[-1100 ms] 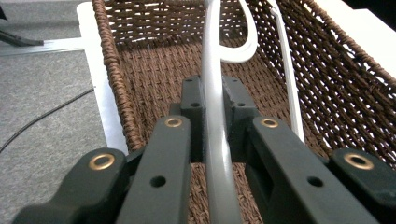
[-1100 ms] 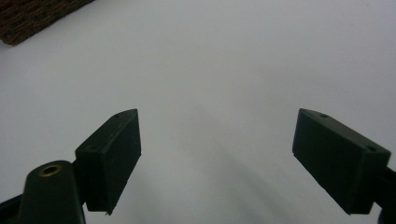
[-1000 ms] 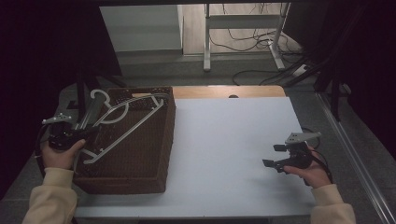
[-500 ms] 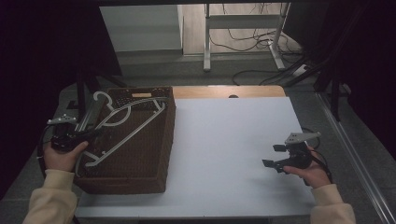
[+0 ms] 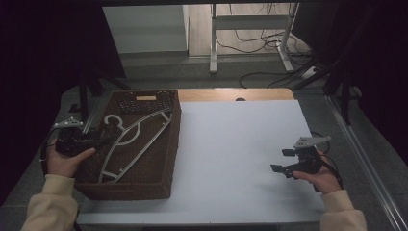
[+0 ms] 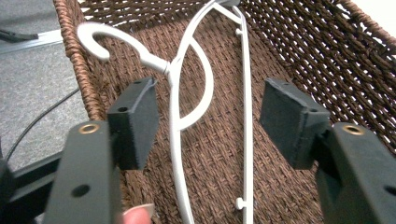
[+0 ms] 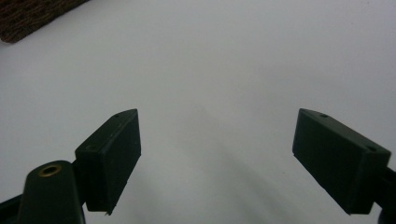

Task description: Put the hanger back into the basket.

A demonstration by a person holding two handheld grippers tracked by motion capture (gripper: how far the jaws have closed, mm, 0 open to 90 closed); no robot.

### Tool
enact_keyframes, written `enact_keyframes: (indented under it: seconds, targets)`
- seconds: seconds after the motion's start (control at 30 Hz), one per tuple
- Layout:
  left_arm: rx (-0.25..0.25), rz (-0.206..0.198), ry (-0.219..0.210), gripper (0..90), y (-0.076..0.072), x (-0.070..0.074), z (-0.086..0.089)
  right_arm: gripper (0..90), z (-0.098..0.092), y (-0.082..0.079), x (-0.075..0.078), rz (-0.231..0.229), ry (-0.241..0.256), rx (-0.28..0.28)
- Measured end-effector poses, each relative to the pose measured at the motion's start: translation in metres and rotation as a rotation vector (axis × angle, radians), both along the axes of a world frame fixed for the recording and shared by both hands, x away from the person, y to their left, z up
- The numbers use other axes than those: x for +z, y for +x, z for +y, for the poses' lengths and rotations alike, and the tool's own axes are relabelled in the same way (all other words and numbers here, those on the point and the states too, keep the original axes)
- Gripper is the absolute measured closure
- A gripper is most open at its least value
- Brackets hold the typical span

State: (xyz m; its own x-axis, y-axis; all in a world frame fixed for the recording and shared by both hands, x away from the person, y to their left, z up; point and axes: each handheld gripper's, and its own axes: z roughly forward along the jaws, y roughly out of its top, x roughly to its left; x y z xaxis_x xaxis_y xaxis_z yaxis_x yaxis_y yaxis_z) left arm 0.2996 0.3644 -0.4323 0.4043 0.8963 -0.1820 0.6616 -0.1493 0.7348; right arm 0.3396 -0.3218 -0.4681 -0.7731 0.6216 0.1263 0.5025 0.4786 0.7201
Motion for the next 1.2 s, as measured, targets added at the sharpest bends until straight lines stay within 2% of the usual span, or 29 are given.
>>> enact_keyframes:
  seconds: [0.13, 0.3, 0.5, 0.83, 1.2]
  targets:
    - [-0.011, -0.010, -0.002, 33.2, -0.002, 0.001, -0.001, 15.7, 0.000, 0.000, 0.000, 0.000, 0.000, 0.000]
    - [-0.023, -0.059, -0.016, 31.6, -0.007, 0.008, 0.000, 15.7, 0.000, 0.000, 0.000, 0.001, 0.003, -0.005]
    - [-0.061, -0.099, -0.022, 29.9, -0.016, 0.020, -0.012, 15.7, -0.001, 0.000, 0.001, 0.001, 0.005, -0.005]
    - [-0.129, -0.098, -0.046, 24.4, -0.026, 0.026, -0.043, 15.7, 0.000, 0.002, 0.000, -0.007, 0.007, -0.001]
    - [-0.190, -0.113, -0.068, 20.1, -0.039, 0.017, -0.081, 15.5, -0.002, 0.000, 0.006, -0.041, 0.042, -0.043]
